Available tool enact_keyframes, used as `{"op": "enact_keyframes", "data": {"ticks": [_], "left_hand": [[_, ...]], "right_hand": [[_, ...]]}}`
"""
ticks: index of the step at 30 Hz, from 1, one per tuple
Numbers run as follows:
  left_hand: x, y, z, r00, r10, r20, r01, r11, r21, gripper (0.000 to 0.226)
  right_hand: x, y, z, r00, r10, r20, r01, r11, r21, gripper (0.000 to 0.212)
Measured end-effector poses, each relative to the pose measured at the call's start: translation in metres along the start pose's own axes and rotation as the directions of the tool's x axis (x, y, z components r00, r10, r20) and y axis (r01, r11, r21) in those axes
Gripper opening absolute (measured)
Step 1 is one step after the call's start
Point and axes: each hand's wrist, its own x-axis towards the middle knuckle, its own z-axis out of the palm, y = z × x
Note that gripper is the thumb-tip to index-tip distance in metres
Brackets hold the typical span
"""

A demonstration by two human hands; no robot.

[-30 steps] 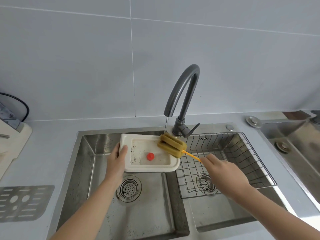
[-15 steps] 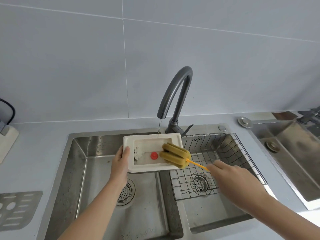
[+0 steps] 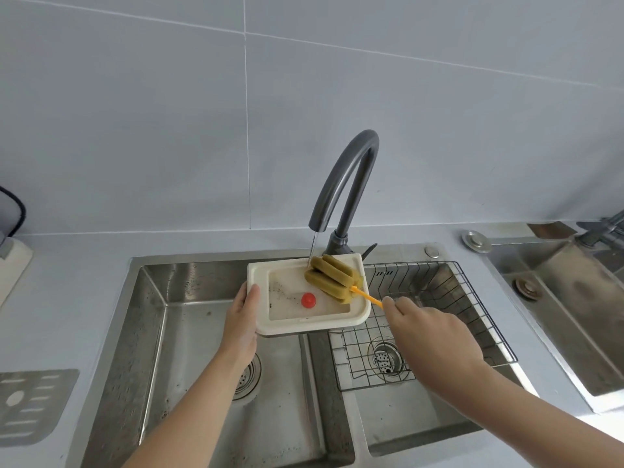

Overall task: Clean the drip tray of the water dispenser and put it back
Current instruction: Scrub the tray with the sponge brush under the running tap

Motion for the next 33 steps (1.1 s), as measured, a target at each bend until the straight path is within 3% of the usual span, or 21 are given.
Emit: {"op": "enact_keyframes", "data": {"ticks": [7,15,21,33], "left_hand": [[0.007,0.002,0.001,0.998,0.012,0.067,-0.013,1.000,0.021,0.024],[0.012,0.005,0.014,0.987,-0.013,0.163,-0.002,0.996,0.088,0.022],[0.022,0.012,0.007,0.986,0.011,0.165,-0.038,0.985,0.166,0.027],[0.036,0.030,-0.004,0.982,0.027,0.185,-0.070,0.970,0.232,0.024]], "right_hand": [[0.012,-0.008,0.008,0.997,-0.069,-0.025,0.070,0.996,0.057,0.058],[0.028,-0.016,0.018,0.989,-0.136,-0.061,0.140,0.988,0.061,0.053],[0.045,-0.008,0.019,0.979,-0.193,-0.064,0.197,0.977,0.077,0.048],[0.046,-0.008,0.025,0.940,-0.339,-0.039,0.341,0.938,0.066,0.057]]}}
